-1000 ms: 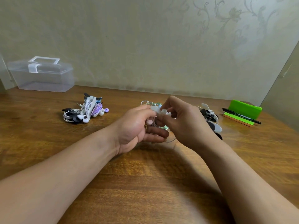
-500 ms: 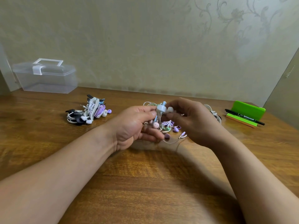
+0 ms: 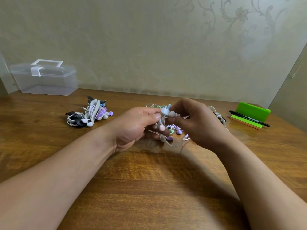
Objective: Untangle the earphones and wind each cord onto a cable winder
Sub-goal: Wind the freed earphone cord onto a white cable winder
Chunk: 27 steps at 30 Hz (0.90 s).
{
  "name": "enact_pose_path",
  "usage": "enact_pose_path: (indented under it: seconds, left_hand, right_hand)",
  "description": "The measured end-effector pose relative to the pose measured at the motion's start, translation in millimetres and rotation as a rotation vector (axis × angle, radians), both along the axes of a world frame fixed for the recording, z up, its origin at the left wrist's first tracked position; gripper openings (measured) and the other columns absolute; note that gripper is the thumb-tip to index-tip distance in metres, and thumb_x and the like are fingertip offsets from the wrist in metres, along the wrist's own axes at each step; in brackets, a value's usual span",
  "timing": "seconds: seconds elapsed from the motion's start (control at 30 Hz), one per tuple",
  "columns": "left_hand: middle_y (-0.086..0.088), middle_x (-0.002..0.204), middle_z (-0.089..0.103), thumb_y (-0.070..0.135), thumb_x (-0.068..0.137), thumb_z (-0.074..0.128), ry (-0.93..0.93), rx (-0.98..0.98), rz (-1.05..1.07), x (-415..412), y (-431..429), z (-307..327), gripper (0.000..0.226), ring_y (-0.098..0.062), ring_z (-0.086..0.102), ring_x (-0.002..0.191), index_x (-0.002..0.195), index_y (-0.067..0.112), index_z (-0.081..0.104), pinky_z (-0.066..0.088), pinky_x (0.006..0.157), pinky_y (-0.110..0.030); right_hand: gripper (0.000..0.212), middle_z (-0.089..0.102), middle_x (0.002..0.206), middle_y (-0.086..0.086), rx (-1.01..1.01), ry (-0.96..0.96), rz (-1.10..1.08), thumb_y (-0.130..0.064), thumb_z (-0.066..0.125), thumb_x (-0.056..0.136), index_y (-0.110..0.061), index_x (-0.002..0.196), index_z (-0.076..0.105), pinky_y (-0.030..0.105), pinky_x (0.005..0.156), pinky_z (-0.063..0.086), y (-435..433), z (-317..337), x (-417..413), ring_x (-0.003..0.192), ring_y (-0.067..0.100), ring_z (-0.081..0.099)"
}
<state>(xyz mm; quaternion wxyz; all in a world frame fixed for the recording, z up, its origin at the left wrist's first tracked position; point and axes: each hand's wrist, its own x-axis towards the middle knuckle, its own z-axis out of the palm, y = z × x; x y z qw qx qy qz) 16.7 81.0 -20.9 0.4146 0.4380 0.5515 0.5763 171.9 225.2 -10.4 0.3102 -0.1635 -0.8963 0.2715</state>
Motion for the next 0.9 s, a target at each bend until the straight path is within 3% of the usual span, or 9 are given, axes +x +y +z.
enact_pose_path:
  seconds: [0.07, 0.17, 0.23, 0.37, 0.43, 0.53, 0.7, 0.9]
  left_hand:
    - [-0.025, 0.108, 0.071, 0.007, 0.110, 0.036, 0.040, 0.001, -0.025, 2.2, -1.9, 3.7, 0.035, -0.038, 0.073, 0.105, 0.131, 0.006, 0.065, 0.058, 0.078, -0.033]
    - [-0.022, 0.102, 0.069, 0.011, 0.111, 0.037, 0.004, 0.017, -0.058, 6.2, -2.8, 4.9, 0.034, -0.043, 0.070, 0.113, 0.132, -0.007, 0.058, 0.060, 0.090, -0.045]
    - [-0.029, 0.112, 0.069, 0.026, 0.110, 0.044, 0.013, -0.001, -0.065, 7.1, -2.9, 4.4, 0.043, -0.043, 0.069, 0.114, 0.133, -0.009, 0.055, 0.058, 0.096, -0.051]
    - [-0.022, 0.111, 0.075, 0.032, 0.105, 0.053, 0.015, -0.044, -0.028, 9.0, -2.9, 5.2, 0.044, -0.035, 0.075, 0.102, 0.127, -0.007, 0.057, 0.064, 0.078, -0.036]
    - [-0.024, 0.112, 0.074, 0.030, 0.106, 0.052, -0.018, -0.051, -0.011, 8.9, -2.0, 4.7, 0.042, -0.030, 0.077, 0.091, 0.125, -0.007, 0.060, 0.064, 0.070, -0.030]
    - [-0.026, 0.112, 0.073, 0.024, 0.108, 0.049, -0.133, 0.008, 0.000, 5.8, 0.3, 4.4, 0.036, -0.031, 0.076, 0.089, 0.124, -0.005, 0.063, 0.063, 0.076, -0.033]
    - [-0.022, 0.117, 0.072, 0.024, 0.107, 0.049, -0.344, 0.100, 0.023, 1.6, 0.8, 7.2, 0.039, -0.027, 0.075, 0.094, 0.130, -0.005, 0.062, 0.062, 0.086, -0.037]
    - [-0.025, 0.124, 0.070, 0.032, 0.111, 0.039, -0.419, 0.076, -0.006, 0.9, -2.7, 11.3, 0.045, -0.033, 0.074, 0.104, 0.135, -0.002, 0.058, 0.064, 0.086, -0.039]
  right_hand:
    - [0.018, 0.072, 0.090, -0.009, -0.014, 0.013, -0.010, -0.025, 0.082, 0.089, -0.026, 0.095, 0.066, 0.035, 0.071, 0.056, -0.2, 0.9, 0.8, 0.085, 0.014, 0.066]
    - [0.015, 0.071, 0.083, -0.010, 0.036, 0.015, -0.029, -0.025, 0.081, 0.089, -0.026, 0.091, 0.066, 0.028, 0.064, 0.050, -2.9, 0.8, 2.7, 0.077, 0.011, 0.063]
    - [0.014, 0.069, 0.079, -0.011, 0.078, -0.008, -0.049, -0.028, 0.081, 0.088, -0.027, 0.089, 0.067, 0.029, 0.065, 0.048, -7.1, 0.4, 2.1, 0.075, 0.010, 0.061]
    - [0.009, 0.071, 0.077, -0.008, 0.088, -0.015, -0.020, -0.031, 0.080, 0.087, -0.030, 0.089, 0.072, 0.033, 0.065, 0.050, -15.0, -0.7, -1.3, 0.071, 0.009, 0.064]
    - [0.007, 0.071, 0.077, -0.009, 0.077, 0.006, -0.015, -0.033, 0.080, 0.088, -0.031, 0.091, 0.074, 0.026, 0.061, 0.048, -17.3, -1.0, -2.1, 0.071, 0.007, 0.063]
    - [0.010, 0.068, 0.081, -0.015, 0.051, 0.071, -0.005, -0.030, 0.078, 0.092, -0.029, 0.102, 0.075, 0.016, 0.064, 0.045, -20.1, -0.4, -2.1, 0.075, 0.004, 0.062]
    - [0.023, 0.078, 0.103, -0.009, -0.139, 0.152, 0.069, -0.009, 0.061, 0.100, -0.024, 0.114, 0.072, 0.037, 0.083, 0.061, -21.8, 4.7, -2.8, 0.096, 0.004, 0.075]
    - [0.018, 0.080, 0.099, -0.005, -0.207, 0.185, 0.091, -0.006, 0.060, 0.104, -0.014, 0.114, 0.073, 0.025, 0.078, 0.061, -21.1, 6.2, -1.9, 0.093, 0.004, 0.077]
